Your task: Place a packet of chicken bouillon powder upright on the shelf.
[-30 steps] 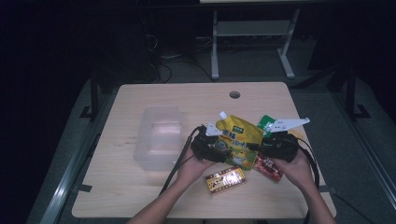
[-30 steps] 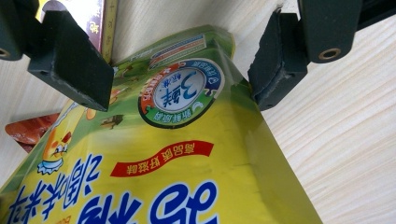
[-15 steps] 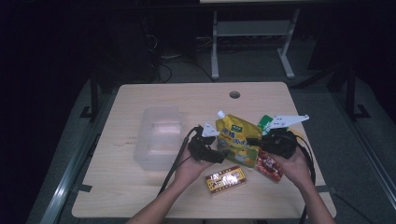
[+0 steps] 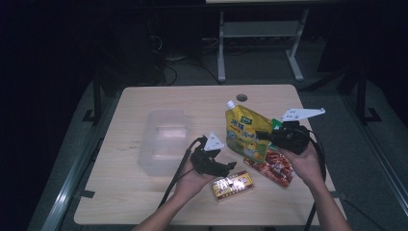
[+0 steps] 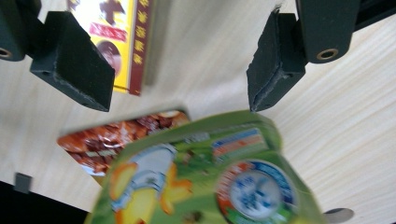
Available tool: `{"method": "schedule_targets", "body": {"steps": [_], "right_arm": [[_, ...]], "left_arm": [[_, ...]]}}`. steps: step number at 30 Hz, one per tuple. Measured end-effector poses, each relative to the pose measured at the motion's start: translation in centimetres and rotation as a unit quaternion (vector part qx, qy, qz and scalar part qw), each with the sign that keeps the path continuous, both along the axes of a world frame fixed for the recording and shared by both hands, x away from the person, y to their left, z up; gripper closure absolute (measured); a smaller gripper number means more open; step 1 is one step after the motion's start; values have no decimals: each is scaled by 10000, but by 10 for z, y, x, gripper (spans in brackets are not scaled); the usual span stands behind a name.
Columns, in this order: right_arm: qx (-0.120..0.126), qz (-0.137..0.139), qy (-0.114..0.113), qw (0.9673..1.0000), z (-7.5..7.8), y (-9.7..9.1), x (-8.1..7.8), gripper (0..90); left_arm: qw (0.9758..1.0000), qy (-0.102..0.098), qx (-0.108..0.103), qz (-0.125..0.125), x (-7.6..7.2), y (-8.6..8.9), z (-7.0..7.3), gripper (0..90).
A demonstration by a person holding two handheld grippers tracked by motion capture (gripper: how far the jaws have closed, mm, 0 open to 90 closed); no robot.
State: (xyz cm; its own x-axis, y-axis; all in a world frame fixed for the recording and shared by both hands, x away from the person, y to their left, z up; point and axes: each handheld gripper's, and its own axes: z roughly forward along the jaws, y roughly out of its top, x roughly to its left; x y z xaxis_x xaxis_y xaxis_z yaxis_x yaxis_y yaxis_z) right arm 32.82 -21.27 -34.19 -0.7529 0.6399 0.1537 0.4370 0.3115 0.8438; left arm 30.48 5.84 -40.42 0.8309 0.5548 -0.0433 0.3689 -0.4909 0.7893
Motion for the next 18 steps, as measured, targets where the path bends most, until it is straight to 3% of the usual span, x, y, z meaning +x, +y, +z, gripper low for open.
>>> {"method": "schedule_targets", "body": {"steps": [7,18], "right_arm": [[-51,150,-6,9999,16,14,7,898],[35,400,-124,9991,35,38,16,898]], "left_arm": [[9997,-91,-49,-228,-16,12,1,228],[9990,-163,-236,-328,-36,23,0,228]]}}
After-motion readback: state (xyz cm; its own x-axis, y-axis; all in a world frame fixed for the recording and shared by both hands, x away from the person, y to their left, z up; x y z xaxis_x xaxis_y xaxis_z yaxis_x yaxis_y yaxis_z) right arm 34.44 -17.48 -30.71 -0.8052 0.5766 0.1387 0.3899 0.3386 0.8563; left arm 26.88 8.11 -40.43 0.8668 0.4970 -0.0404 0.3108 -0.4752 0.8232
